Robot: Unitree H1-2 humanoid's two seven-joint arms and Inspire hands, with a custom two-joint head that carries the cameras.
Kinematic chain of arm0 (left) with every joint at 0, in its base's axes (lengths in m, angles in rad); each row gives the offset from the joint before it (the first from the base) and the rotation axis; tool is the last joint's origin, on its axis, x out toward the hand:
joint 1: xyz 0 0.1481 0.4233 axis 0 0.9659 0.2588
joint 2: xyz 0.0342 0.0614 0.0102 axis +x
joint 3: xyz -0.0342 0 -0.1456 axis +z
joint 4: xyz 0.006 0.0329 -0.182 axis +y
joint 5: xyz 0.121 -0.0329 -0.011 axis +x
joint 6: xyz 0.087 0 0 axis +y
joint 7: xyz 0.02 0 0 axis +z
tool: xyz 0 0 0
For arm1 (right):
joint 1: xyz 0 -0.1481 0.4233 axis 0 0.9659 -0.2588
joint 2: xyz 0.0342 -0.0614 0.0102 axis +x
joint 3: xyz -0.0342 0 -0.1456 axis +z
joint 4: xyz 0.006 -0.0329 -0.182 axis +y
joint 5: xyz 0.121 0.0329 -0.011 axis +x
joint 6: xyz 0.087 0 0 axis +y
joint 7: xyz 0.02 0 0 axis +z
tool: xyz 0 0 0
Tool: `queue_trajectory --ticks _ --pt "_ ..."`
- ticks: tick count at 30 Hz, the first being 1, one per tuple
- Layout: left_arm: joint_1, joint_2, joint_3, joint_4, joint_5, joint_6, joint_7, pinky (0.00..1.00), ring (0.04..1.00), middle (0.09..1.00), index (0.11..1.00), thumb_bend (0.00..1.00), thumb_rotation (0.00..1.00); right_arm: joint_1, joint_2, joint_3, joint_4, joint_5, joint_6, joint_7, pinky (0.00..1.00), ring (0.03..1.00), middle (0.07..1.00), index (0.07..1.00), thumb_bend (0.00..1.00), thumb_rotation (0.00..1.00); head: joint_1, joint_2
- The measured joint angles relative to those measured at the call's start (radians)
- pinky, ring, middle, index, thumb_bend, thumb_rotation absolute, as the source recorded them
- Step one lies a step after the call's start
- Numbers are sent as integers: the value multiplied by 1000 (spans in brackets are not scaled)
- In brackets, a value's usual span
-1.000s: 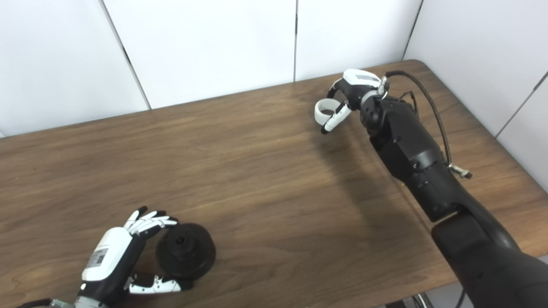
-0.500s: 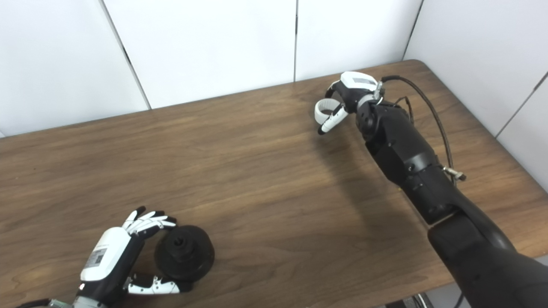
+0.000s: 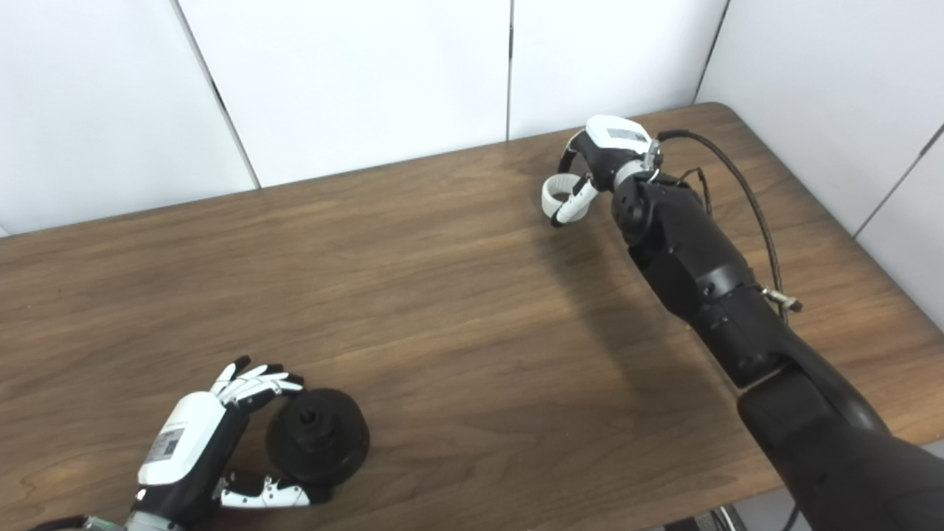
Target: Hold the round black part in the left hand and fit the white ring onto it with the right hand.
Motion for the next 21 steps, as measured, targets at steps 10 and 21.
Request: queue_trajectory --ticks 10,21 --pt "1 0 0 -1 1 0 0 1000 875 785 486 525 60 1 -2 2 -1 7 4 2 973 902 854 546 695 164 6 3" --pt "1 0 -1 -4 2 1 0 1000 875 788 485 525 60 13 -9 2 -16 14 -1 -4 975 893 827 486 524 139 9 6"
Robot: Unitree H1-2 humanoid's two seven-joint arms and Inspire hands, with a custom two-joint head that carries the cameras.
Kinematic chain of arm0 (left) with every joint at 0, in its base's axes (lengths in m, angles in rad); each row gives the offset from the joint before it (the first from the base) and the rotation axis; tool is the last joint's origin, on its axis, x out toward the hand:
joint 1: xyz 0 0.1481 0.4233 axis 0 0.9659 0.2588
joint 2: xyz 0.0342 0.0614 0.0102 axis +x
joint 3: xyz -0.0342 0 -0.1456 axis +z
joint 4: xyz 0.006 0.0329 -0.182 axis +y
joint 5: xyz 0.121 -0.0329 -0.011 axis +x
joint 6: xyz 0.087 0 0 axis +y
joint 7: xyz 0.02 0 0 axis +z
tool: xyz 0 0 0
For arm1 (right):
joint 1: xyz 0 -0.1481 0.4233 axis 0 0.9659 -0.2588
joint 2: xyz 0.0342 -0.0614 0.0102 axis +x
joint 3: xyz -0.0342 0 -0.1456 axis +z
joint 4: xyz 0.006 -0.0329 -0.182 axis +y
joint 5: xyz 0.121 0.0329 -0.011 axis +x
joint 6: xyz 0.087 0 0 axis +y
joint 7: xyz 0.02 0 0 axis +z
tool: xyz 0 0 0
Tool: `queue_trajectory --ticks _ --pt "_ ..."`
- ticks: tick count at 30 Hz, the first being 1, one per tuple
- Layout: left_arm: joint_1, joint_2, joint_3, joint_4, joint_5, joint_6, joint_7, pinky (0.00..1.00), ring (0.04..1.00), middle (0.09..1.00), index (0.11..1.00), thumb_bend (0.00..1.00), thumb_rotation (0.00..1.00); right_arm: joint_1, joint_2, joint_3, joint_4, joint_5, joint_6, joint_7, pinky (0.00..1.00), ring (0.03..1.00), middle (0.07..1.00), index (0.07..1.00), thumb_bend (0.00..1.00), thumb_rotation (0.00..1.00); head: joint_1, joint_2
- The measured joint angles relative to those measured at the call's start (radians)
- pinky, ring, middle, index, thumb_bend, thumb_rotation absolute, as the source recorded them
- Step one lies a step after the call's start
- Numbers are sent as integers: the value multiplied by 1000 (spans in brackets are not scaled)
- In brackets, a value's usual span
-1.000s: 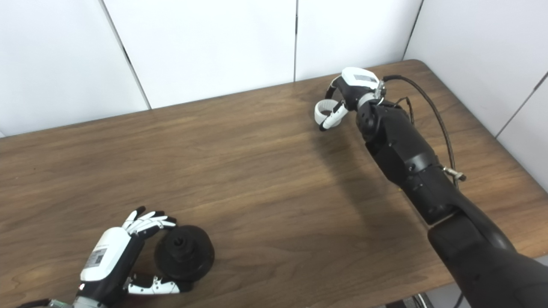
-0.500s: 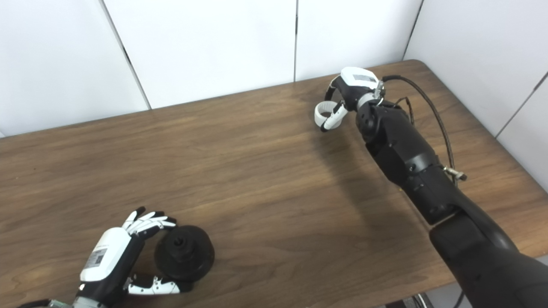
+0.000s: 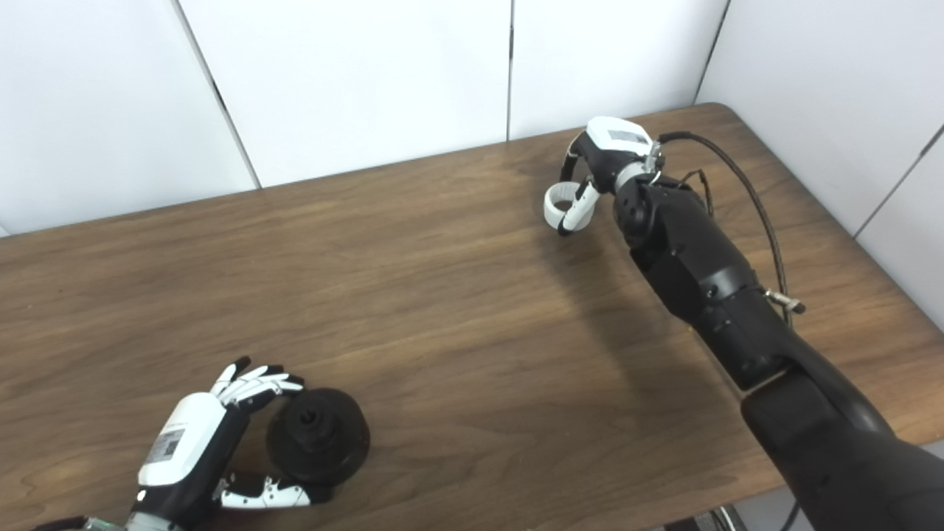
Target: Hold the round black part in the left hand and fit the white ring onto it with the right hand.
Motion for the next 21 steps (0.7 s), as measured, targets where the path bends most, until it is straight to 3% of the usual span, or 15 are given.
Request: queue_trajectory --ticks 10,13,21 --pt "0 0 0 -4 6 3 -4 1000 877 790 485 525 60 17 -27 5 -19 1 -37 -1 960 872 802 485 525 137 9 2" --pt "0 -2 -3 -8 10 6 -7 1000 883 792 485 524 61 37 -41 11 -65 1 -66 0 985 881 802 485 524 137 43 14" --pt "4 -23 -17 -48 56 69 -40 1000 888 789 485 525 61 94 -91 8 -444 35 -91 130 1000 881 794 483 525 135 113 43"
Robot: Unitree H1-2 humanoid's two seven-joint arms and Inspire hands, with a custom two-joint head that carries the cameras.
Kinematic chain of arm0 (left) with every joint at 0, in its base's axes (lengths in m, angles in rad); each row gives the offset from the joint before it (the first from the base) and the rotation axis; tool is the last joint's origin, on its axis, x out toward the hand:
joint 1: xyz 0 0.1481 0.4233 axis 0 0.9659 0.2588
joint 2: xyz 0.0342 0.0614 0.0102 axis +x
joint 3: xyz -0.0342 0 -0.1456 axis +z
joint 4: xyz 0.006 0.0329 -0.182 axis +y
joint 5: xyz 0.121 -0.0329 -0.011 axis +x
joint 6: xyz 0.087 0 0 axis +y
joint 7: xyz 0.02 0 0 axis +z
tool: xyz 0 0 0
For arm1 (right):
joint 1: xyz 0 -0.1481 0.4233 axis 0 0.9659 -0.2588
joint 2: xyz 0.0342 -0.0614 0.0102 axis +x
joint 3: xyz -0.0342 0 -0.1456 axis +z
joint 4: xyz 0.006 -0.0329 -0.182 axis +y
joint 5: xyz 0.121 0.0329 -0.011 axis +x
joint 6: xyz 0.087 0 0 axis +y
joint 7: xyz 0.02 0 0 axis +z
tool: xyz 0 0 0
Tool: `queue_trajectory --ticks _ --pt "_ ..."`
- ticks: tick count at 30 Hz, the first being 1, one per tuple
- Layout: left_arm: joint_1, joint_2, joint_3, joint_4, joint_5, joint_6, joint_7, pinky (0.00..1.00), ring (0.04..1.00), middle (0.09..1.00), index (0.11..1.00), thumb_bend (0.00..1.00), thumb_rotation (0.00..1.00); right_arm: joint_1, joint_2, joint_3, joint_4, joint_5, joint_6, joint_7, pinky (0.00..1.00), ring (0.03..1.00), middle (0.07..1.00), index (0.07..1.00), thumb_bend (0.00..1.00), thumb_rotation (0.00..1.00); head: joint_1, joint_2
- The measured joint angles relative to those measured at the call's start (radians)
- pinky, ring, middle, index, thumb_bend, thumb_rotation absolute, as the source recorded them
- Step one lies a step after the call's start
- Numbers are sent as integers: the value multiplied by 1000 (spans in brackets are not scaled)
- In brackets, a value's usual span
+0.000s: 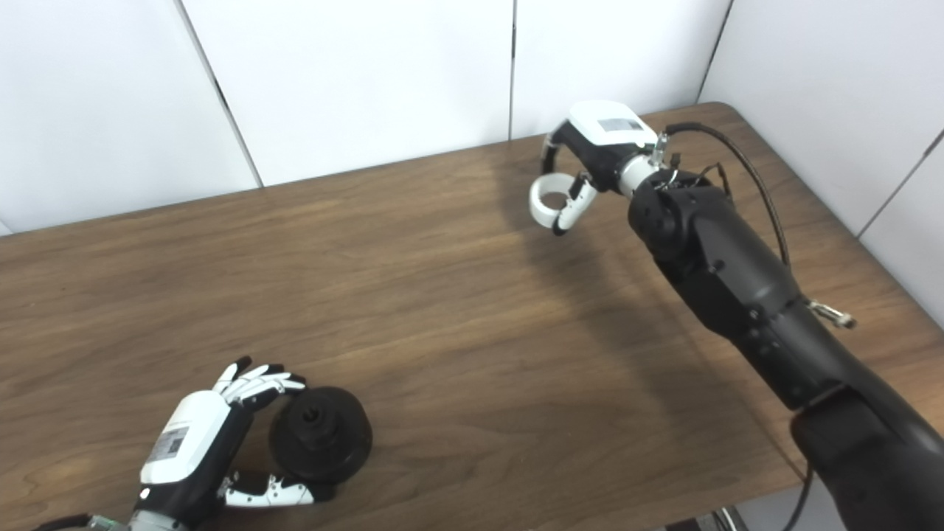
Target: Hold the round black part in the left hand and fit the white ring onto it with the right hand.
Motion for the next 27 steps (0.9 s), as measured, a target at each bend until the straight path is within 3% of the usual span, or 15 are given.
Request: queue_trajectory --ticks 3,9,16,23,27 --pt "1 -11 -5 -3 11 13 0 1000 887 786 485 525 60 31 19 8 -167 34 4 75 1000 889 790 483 525 137 32 14" --pt "-1 -31 -12 -4 23 22 0 1000 885 786 484 525 57 58 91 73 -373 20 21 207 1000 872 780 481 526 141 97 34" --pt "-2 -42 -34 -16 48 44 -2 1000 876 782 483 526 57 94 169 112 -460 -32 16 288 1000 867 779 481 526 142 169 52" --pt "-2 -60 -49 -23 74 63 -6 1000 876 779 483 525 56 113 205 138 -556 -35 13 388 1000 873 781 481 526 141 209 74" --pt "-4 -67 -57 -30 89 80 -14 1000 879 780 483 526 57 119 224 136 -560 -25 12 401 1000 870 780 481 526 142 227 91"
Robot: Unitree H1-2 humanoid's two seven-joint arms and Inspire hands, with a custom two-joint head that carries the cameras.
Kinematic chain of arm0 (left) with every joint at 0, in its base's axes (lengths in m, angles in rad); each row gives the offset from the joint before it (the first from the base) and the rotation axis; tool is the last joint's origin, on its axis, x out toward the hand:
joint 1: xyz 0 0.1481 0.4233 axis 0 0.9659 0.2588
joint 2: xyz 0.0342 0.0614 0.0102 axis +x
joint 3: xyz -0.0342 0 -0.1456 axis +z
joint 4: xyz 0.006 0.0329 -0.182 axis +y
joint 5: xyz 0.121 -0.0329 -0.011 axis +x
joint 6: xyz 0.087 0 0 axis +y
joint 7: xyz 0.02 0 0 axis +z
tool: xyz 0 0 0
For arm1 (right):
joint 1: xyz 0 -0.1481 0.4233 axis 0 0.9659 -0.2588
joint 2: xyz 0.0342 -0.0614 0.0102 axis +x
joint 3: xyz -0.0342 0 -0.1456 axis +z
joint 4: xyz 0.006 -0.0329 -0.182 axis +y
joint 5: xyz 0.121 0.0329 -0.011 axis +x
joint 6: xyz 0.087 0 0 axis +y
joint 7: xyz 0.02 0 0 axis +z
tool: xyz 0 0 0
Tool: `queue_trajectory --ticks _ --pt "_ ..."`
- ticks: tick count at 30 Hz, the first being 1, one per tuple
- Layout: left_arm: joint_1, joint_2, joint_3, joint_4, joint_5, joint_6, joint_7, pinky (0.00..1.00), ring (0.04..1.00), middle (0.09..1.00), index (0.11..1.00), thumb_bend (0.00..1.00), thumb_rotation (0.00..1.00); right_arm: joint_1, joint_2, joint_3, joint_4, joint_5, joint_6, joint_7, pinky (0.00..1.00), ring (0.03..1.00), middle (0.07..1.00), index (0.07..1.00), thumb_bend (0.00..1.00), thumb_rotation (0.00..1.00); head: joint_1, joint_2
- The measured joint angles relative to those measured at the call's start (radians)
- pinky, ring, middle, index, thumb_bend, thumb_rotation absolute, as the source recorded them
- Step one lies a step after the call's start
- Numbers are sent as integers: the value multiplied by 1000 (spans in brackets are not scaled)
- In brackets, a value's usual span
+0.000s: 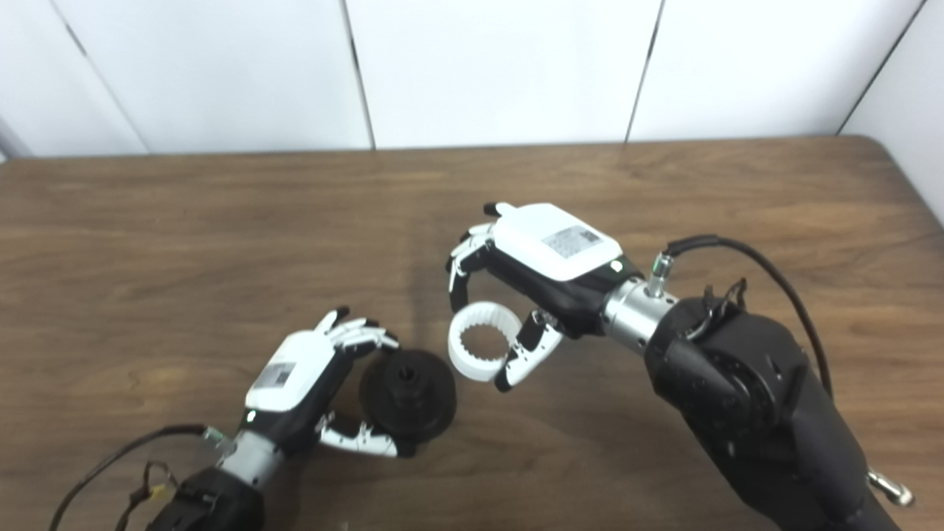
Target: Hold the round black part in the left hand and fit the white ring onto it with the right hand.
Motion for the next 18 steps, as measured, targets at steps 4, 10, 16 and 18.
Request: queue_trajectory --ticks 4,10,16,18 --pt "-3 -7 -6 -2 10 11 -3 1000 873 779 483 526 57 1 10 -2 0 16 -1 6 1000 872 787 481 526 142 6 8" --pt "-9 -13 -12 -4 20 20 -12 1000 872 777 482 526 57 1 39 -1 0 26 -9 10 1000 878 785 481 526 141 9 29" --pt "-13 -16 -13 -9 27 29 -29 1000 877 780 482 526 57 1 69 0 7 26 -26 10 1000 879 786 481 526 139 11 35" --pt "-14 -18 -13 -9 28 31 -30 1000 877 781 483 526 57 1 74 1 15 25 -30 10 1000 881 786 482 526 139 11 35"
